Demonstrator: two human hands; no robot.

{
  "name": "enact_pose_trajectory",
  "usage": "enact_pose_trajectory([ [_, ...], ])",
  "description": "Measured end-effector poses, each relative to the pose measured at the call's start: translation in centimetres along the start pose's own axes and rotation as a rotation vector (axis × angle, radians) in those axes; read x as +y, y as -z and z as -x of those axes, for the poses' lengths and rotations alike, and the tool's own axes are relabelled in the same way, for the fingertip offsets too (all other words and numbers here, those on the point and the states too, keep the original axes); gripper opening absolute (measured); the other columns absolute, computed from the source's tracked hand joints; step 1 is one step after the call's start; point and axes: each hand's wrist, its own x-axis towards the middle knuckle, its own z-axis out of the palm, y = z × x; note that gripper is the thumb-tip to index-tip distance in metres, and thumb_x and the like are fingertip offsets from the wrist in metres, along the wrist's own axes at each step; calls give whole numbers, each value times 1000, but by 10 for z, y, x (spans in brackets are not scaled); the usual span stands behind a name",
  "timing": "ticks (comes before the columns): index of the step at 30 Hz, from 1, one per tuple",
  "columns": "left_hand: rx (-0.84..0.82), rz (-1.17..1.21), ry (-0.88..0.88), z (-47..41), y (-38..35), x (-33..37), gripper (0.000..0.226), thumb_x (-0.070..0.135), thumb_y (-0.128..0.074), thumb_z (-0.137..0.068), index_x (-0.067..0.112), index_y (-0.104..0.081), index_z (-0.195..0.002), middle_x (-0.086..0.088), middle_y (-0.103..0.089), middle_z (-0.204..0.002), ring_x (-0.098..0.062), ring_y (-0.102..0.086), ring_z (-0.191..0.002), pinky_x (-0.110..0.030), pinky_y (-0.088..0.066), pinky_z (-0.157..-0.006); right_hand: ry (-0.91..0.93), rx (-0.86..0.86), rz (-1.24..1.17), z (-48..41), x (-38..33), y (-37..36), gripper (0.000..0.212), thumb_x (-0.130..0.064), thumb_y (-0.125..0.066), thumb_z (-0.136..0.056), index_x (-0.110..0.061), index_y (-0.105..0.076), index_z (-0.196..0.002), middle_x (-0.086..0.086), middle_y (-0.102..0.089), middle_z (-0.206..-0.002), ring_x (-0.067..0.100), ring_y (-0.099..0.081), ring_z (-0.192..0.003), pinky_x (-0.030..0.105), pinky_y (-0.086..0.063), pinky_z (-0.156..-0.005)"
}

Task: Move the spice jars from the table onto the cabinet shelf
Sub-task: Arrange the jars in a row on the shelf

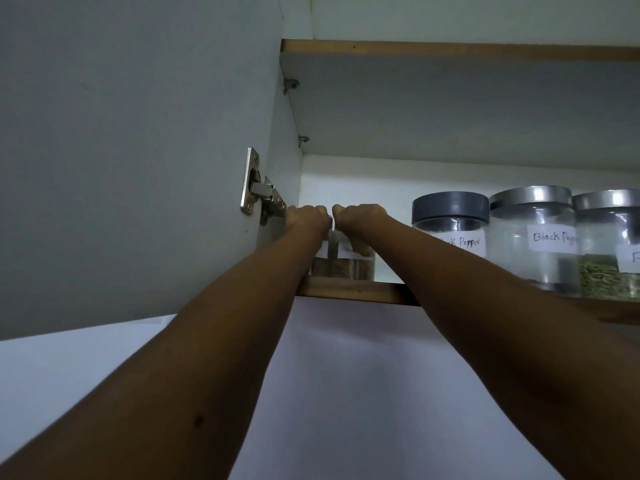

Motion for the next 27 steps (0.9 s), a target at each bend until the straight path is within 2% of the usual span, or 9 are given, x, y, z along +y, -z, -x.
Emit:
enact_pose_trajectory([
  [6, -106, 81, -42, -9, -6, -1, 72, 6, -62, -86, 8, -22, -146, -16, -24, -150, -31, -25, -138, -41, -30, -111, 21, 66, 31, -8, 1, -19, 64, -10, -64, -83, 1, -27, -135, 17, -44, -136, 32, -42, -128, 41, -28, -108],
  [13, -17, 84, -85, -16, -19, -3, 68, 6, -53, -90, 2, -16, -147, -20, -15, -153, -33, -19, -140, -39, -25, -109, 27, 118, 94, -14, -1, -28, 70, -17, -62, -85, 1, -22, -140, 21, -35, -143, 35, -31, -135, 44, -21, -112],
  [18, -52, 234, -9, -26, -38, -3, 79, 4, -50, -91, 2, 5, -148, -20, 11, -156, -37, 0, -144, -44, -12, -115, -28, 138, 58, -27, -3, -35, 68, -25, -55, -90, 1, -19, -141, 20, -36, -143, 34, -31, -135, 47, -15, -114],
  [21, -85, 290, 39, -31, -39, -2, 84, 4, -49, -91, 4, 15, -146, -19, 22, -153, -35, 9, -144, -46, -10, -116, -92, 188, 59, -35, -6, -35, 75, -36, -49, -93, 1, -10, -145, 22, -22, -151, 35, -18, -141, 49, -9, -115],
  [22, -73, 312, 55, -32, -37, -2, 87, 4, -51, -91, 3, 17, -145, -19, 25, -152, -34, 12, -143, -47, -13, -116, -114, 234, 49, -36, -5, -34, 75, -39, -49, -93, 0, -12, -145, 23, -22, -151, 36, -18, -141, 48, -10, -115],
  [24, -8, 314, 78, -31, -31, -1, 90, 6, -53, -90, 2, 18, -144, -18, 28, -151, -32, 15, -143, -46, -20, -115, -128, 369, 16, -36, -4, -28, 64, -41, -51, -91, -1, -33, -138, 22, -41, -141, 35, -35, -134, 46, -15, -114],
  [26, 30, 275, 79, -24, -28, 2, 87, 11, -53, -91, -1, 14, -145, -20, 25, -152, -32, 13, -144, -43, -19, -116, -103, 482, -15, -31, -3, -21, 41, -37, -52, -90, -6, -55, -117, 14, -60, -121, 28, -52, -117, 44, -18, -114],
  [27, 26, 249, 71, -18, -27, 5, 84, 14, -52, -92, -2, 12, -145, -21, 23, -153, -32, 12, -144, -43, -16, -116, -94, 529, -31, -27, -3, -18, 31, -33, -53, -90, -8, -60, -106, 11, -64, -110, 26, -57, -108, 44, -17, -114],
])
